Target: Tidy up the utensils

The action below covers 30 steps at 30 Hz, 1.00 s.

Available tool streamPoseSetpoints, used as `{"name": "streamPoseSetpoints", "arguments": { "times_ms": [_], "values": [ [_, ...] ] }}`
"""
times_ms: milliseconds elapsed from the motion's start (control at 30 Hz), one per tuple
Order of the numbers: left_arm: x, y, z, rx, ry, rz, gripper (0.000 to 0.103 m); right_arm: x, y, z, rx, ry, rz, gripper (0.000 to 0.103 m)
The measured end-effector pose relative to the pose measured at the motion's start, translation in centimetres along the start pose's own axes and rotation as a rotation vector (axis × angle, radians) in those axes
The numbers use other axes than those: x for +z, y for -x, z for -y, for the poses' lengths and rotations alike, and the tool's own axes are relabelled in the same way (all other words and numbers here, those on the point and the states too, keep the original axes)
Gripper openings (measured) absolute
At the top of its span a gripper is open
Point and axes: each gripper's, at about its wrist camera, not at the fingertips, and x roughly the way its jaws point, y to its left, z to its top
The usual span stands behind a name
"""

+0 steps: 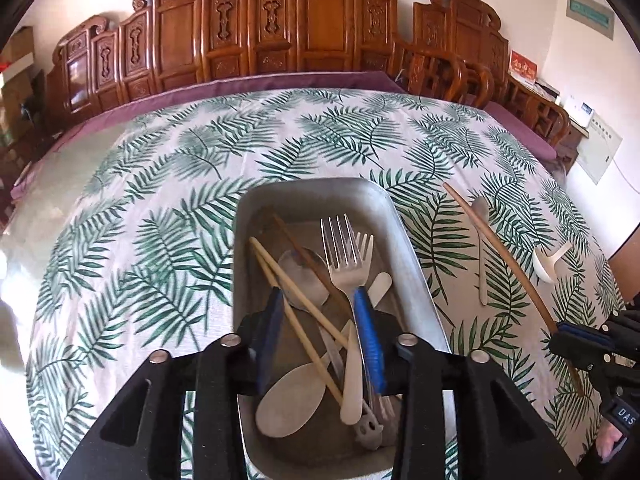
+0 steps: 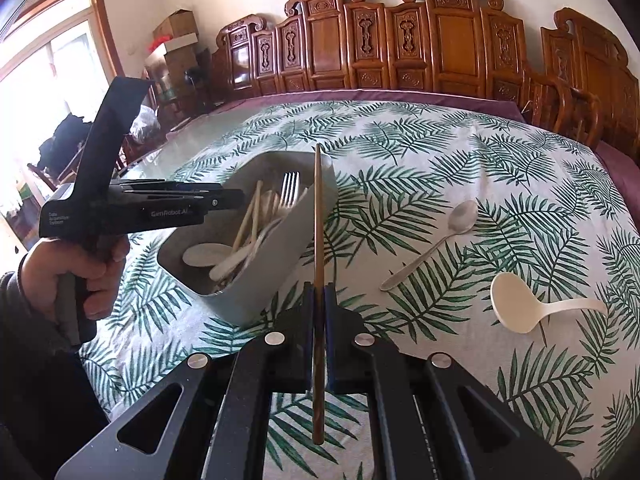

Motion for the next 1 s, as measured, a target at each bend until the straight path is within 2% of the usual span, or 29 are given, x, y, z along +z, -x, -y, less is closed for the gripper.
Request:
{"name": "streamPoseSetpoints", "arguments": {
  "times_ms": [67, 167, 233, 300, 367, 467, 600, 1000],
  "values": [
    [0.0, 0.5, -0.1, 0.009, -0.003, 0.011, 0.043, 0.1, 0.2, -0.3, 0.006, 0.000, 0.007, 0.006],
    [-0.2, 1.4, -0.4, 0.026, 0.001, 0.025, 0.056, 0.4, 0.2, -0.8, 0.018, -0.006, 0.012, 0.006],
    [-0.3, 1.8, -0.7, 0.030, 0.007, 0.029, 0.060, 0.8, 0.0, -1.3, 0.027, -0.008, 0.015, 0.006],
    [-0.5, 2.2, -1.1, 0.040, 0.018, 0.038, 0.076, 1.2, -0.1, -1.8, 0.034, -0.007, 0.017, 0.006],
    [-0.4, 2.4, -1.4, 0.042, 0.024, 0.046, 0.078, 1.6, -0.2, -2.5, 0.037, 0.005, 0.022, 0.006],
    [-0.3, 2.8, -2.1, 0.055, 0.039, 0.060, 0.088, 2.2, -0.8, -3.4, 0.041, 0.019, 0.017, 0.006],
    [-0.1, 2.8, -3.3, 0.070, 0.063, 0.066, 0.093, 3.0, -2.1, -4.2, 0.056, 0.011, 0.006, 0.006],
    [-0.1, 3.1, -7.6, 0.100, 0.141, 0.074, 0.094, 5.0, -7.4, -6.0, 0.089, -0.044, -0.048, 0.006]
  ]
}}
